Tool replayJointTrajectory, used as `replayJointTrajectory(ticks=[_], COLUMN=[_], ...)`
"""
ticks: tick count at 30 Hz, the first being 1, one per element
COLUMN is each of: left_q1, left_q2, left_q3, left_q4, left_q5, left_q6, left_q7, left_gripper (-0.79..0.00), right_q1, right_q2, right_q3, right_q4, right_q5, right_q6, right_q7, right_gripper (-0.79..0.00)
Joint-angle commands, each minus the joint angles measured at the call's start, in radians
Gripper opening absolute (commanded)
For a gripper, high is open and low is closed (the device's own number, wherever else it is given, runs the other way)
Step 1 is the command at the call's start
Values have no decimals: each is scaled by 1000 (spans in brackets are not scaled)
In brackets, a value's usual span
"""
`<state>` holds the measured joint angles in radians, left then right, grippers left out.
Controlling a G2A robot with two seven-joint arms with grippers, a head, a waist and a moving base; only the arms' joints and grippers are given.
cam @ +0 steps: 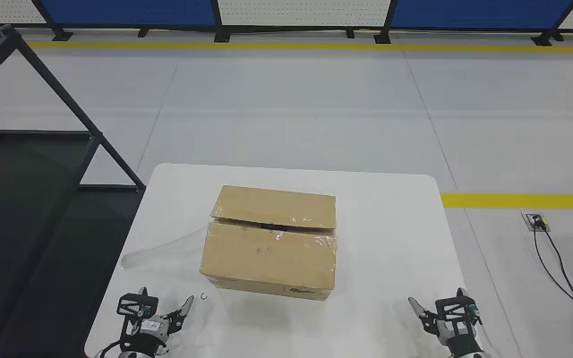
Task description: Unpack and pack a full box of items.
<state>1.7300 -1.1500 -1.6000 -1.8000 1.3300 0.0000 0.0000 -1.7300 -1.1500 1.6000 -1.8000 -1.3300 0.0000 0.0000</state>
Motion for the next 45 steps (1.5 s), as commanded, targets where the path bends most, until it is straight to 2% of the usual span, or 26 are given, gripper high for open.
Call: replayJointTrajectory(ticks=[1,16,23,38,45], left_q1=[0,-2,-21,-20,-62], left_q2=[0,0,-1,-3,-13], left_q3=[0,3,-9,-19,-16], left_q4=[0,2,6,-11,-2], left_q5=[0,1,-6,-11,-88], left_q6=[0,-12,-57,-38,6], left_q7=[0,-3,69,85,78], left_gripper=[0,0,0,0,0], right_q1=[0,1,18,5,33], right_q2=[0,0,-7,-11,-18], right_q3=[0,-1,-21,-25,-44], right_q4=[0,0,-46,-80,-112], right_q5=[0,1,4,6,99], right_q6=[0,0,7,24,-11], right_q7=[0,0,-14,-43,-36], right_gripper=[-1,0,0,0,0])
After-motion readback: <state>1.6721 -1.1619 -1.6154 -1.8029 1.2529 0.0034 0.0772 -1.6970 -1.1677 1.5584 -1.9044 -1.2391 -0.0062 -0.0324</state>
